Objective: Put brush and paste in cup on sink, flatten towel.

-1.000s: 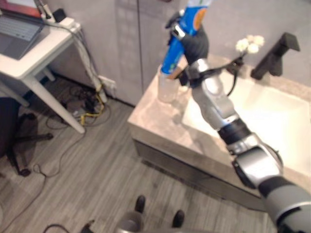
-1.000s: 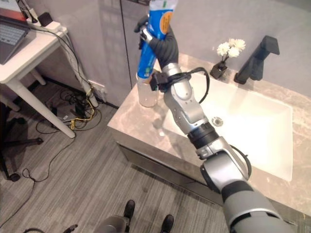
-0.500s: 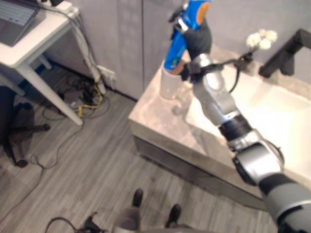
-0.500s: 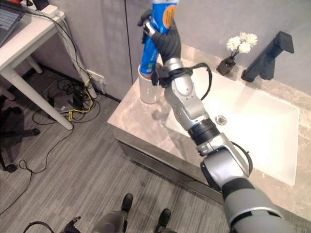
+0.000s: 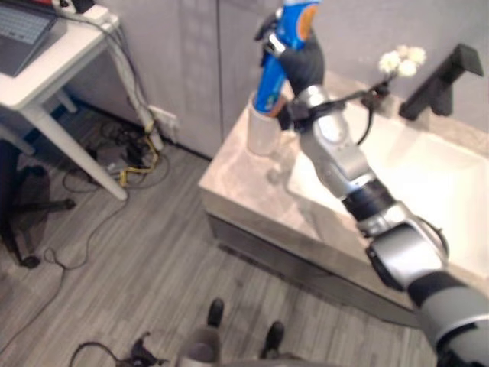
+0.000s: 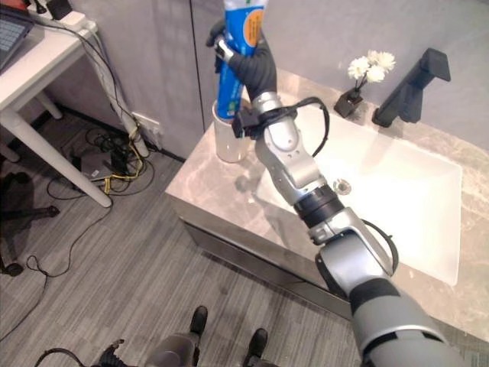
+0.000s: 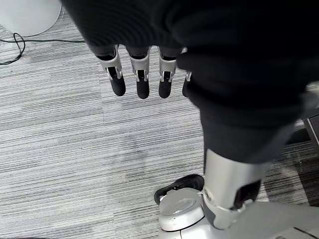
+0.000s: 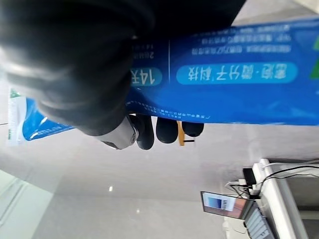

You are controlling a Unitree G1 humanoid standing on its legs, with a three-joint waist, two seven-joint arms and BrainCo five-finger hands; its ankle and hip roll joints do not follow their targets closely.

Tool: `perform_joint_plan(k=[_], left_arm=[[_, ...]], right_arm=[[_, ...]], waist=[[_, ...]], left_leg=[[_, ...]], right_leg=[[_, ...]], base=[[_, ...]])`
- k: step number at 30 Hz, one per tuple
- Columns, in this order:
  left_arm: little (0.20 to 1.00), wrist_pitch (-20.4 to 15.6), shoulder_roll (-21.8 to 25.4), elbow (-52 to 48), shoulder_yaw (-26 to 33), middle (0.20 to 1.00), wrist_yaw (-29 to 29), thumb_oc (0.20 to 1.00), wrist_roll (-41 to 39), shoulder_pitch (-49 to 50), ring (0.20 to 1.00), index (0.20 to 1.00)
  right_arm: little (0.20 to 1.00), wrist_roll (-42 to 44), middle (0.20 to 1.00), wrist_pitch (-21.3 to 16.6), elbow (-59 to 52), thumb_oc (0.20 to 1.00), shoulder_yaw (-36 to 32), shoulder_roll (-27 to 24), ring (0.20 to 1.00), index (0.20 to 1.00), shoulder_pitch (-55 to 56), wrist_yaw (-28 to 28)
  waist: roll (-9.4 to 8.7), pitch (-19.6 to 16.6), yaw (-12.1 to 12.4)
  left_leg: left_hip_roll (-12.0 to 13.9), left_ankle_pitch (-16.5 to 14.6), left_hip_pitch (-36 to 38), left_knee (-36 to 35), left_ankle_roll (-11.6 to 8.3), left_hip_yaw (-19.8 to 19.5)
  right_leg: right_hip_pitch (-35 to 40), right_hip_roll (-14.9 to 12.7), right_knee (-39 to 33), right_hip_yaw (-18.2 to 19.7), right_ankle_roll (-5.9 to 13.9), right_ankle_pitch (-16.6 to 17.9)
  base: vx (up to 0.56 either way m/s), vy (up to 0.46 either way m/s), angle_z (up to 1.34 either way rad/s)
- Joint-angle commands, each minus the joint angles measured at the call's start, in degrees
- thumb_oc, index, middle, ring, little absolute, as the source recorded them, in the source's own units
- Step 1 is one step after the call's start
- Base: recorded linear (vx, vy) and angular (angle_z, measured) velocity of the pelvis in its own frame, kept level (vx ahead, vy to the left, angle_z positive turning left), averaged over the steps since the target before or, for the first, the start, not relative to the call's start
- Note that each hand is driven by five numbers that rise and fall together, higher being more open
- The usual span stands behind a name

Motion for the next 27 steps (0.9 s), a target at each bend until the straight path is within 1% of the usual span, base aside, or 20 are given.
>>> perform_joint_plan(k=[1,14,27], left_arm=[[1.000,0.20,0.58,2.94,-0.15,1.000,1.67,1.000,-0.96,-1.64,1.000,1.000],[1.000,-0.17,0.35,1.30,-0.41,1.000,1.52,1.000,-1.80,-1.17,1.000,1.000],[1.000,-0.38,0.15,1.10,-0.37,1.000,1.47,1.000,-1.81,-1.10,1.000,1.000]], right_arm=[[0.200,-1.16,0.200,-3.01,0.93,0.200,0.61,-1.08,0.200,0.200,-5.77,0.62],[0.200,-1.56,0.200,-2.37,2.51,0.200,0.77,1.11,0.200,0.200,-3.74,1.05],[0.200,-4.35,0.200,-1.71,2.51,0.200,2.83,0.45,0.200,0.200,-3.97,1.60]], waist=[[-1.01,0.24,0.60],[-1.00,0.45,0.61],[-1.38,0.73,0.58]], left_leg=[[0.42,-5.45,4.18,1.04,2.63,-0.46],[0.25,-5.48,4.05,1.05,2.84,-0.33],[0.19,-5.52,3.87,1.08,2.85,-0.11]], right_leg=[[2.62,-2.58,-0.12,1.53,2.65,3.19],[2.42,-2.56,-0.12,1.80,2.64,3.29],[2.15,-2.41,-0.12,2.03,2.62,3.27]], base=[[0.00,0.000,0.00],[0.00,0.006,-0.02],[0.00,0.000,0.00]])
